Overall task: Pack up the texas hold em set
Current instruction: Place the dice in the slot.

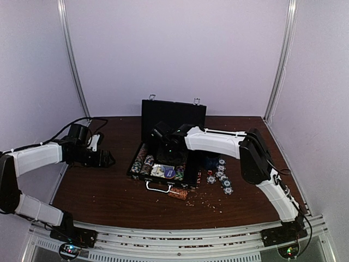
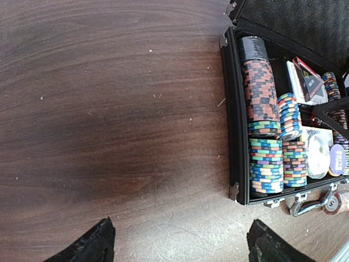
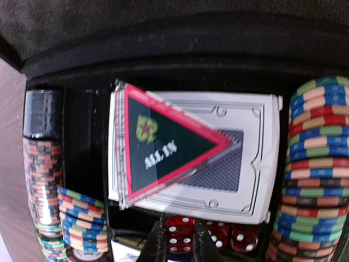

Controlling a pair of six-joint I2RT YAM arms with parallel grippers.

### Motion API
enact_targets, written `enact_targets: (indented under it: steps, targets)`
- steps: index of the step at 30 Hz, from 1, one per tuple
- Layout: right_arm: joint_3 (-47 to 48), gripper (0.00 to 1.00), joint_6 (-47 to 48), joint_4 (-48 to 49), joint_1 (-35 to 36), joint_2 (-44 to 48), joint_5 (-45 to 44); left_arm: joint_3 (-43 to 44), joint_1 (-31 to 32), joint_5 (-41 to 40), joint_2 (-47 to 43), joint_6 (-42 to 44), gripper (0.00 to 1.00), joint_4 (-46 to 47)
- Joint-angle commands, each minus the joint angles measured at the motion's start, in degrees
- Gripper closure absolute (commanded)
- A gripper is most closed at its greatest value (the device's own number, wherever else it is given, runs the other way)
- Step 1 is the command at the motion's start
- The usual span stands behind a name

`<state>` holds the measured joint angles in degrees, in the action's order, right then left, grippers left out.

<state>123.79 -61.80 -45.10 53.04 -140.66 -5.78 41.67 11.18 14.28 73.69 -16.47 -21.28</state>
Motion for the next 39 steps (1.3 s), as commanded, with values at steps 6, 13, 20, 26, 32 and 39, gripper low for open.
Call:
enact_targets:
  steps: [6, 13, 20, 26, 32, 39]
  targets:
    - [1.23, 1.00, 0.79, -2.80, -1.00, -2.58, 0.69, 1.79, -0.43, 0.75, 1.07, 0.99, 0.13, 1.70]
    - [-0.39, 1.00, 0.15, -5.35, -0.91, -0.70, -1.31, 1.49, -0.38, 0.94, 1.31, 0.96, 0.13, 2.02]
    - [-0.26, 0.93, 0.10, -6.77, -0.91, -0.49, -1.77, 1.53, -0.45, 1.20, 1.86, 0.87, 0.13, 2.27]
    - [0.78, 0.81, 0.66, -6.54, -0.92, -0.15, -1.84, 1.49, -0.41, 1.10, 1.35, 0.87, 0.13, 2.21]
    - [1.96, 0.70, 1.82, -5.53, -0.92, 0.83, -1.79, 1.49, -0.37, 1.08, 1.15, 0.87, 0.13, 2.14]
    - [2.42, 0.63, 2.76, -4.04, -0.87, 2.96, -2.25, 1.33, -0.43, 1.10, 0.84, 0.91, 0.13, 2.12]
